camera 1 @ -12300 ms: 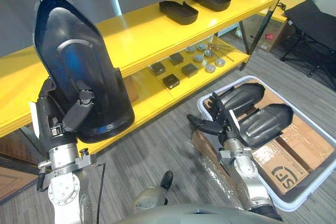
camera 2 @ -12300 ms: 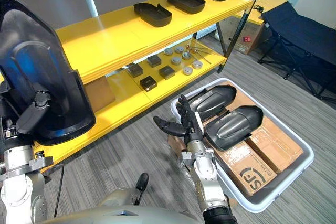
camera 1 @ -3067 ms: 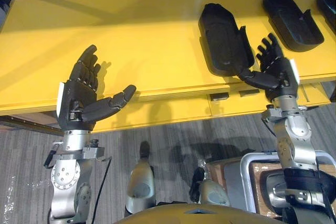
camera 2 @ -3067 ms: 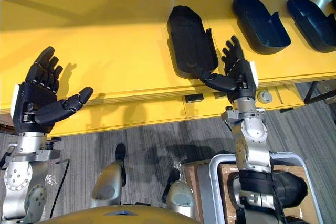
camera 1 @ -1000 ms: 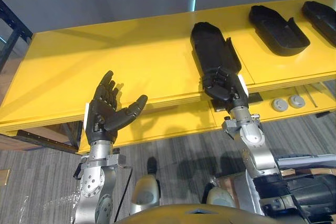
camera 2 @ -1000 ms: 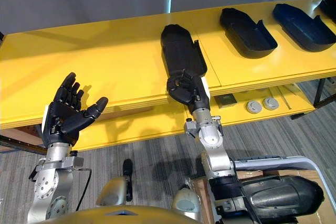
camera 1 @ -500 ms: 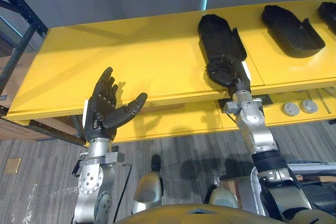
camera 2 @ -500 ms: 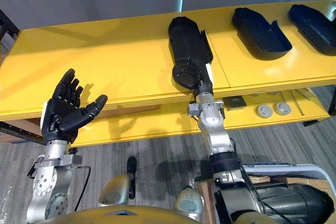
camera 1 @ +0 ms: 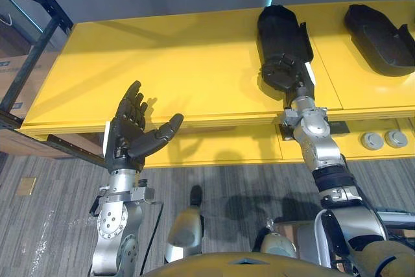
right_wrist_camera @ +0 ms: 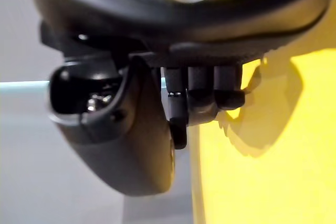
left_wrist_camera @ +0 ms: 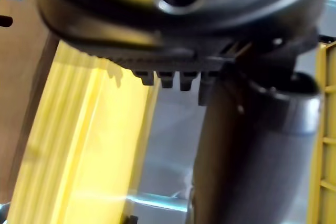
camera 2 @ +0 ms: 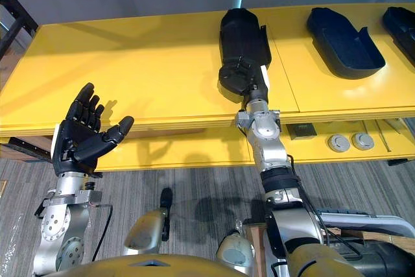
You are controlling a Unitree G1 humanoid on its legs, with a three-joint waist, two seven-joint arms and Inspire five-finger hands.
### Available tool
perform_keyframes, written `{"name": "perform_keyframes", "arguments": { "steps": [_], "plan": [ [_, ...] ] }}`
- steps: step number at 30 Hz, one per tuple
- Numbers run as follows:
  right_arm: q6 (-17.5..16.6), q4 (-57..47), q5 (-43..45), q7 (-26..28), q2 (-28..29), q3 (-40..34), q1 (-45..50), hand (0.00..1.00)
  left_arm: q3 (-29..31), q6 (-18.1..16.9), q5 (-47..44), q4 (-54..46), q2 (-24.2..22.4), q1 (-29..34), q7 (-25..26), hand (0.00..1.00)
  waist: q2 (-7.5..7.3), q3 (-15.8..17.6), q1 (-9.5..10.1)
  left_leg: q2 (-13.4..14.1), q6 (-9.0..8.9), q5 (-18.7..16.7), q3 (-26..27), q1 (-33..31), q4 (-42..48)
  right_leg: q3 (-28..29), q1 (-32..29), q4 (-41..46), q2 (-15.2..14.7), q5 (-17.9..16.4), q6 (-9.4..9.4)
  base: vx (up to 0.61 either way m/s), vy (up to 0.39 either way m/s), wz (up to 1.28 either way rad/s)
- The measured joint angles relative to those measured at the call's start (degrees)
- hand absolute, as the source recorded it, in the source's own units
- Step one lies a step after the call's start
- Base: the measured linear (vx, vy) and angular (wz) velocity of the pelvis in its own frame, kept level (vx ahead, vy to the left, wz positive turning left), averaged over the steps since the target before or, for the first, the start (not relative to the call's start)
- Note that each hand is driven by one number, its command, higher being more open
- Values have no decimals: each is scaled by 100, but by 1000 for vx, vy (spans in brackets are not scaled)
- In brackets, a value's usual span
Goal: Walk over and take three plastic housings, then place them on the shelf
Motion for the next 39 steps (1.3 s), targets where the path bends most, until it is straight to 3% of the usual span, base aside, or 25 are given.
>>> {"name": "perform_keyframes", "arguments": {
  "steps": [5, 10, 11, 15, 20, 29, 35, 39],
  "plan": [
    [3, -2233, -19, -107, 438, -79, 1592, 0, 77, -4, 14, 0, -24, 62, 24, 100, -75, 39, -63, -11, -7, 24, 54, 53, -115, 24, 30, -139, 10, 38, 50, 28, -11, -4],
    [-19, -3973, -3, 269, 712, -315, 3112, 0, 225, -47, 14, -53, -141, 161, 68, 100, -242, -20, -364, -11, -34, 2, 378, 379, -384, 258, 215, -545, 40, 185, 118, 68, -1, -27],
    [-62, -4160, 1, 411, 716, -445, 3313, 100, 238, -47, 14, -53, -142, 163, 62, 100, -304, -76, -461, 1, -42, -8, 442, 379, -406, 312, 219, -672, 69, 270, 151, 78, 7, -36],
    [-245, -4576, 207, 716, 791, -749, 3886, 100, 236, -47, 10, -173, -243, 159, -72, 100, -455, -208, -626, 24, -42, -17, 624, 437, -483, 456, 301, -1023, 130, 483, 179, 77, 5, -21],
    [-300, -4560, 442, 816, 1026, -703, 4214, 100, 217, -49, -11, -357, -336, 75, -168, 100, -423, -478, -700, 18, -55, -51, 757, 577, -614, 558, 391, -1209, 141, 522, 205, 45, -3, -11],
    [-198, -4174, -134, -401, 1198, -889, 4813, 100, -359, -48, -299, -386, -316, -130, -616, 100, -366, -732, -792, 34, -72, -63, 1173, 898, -830, 926, 391, -1323, 150, 589, 201, 9, 4, -21],
    [-120, -4184, -229, -970, 1409, -1718, 5580, 100, -1357, -11, -406, -307, -34, -718, -653, 100, -488, -848, -1337, 131, -132, -286, 2254, 1305, -833, 1989, 126, -1517, 251, 867, 214, 10, 36, -93],
    [-207, -4354, -42, -915, 1526, -2000, 6192, 100, -1791, 4, -172, 18, 39, -1290, -384, 100, -590, -930, -1788, 242, -268, -503, 3242, 1811, -832, 2941, 78, -1702, 461, 1084, 215, 45, 9, -123]
  ]
}}
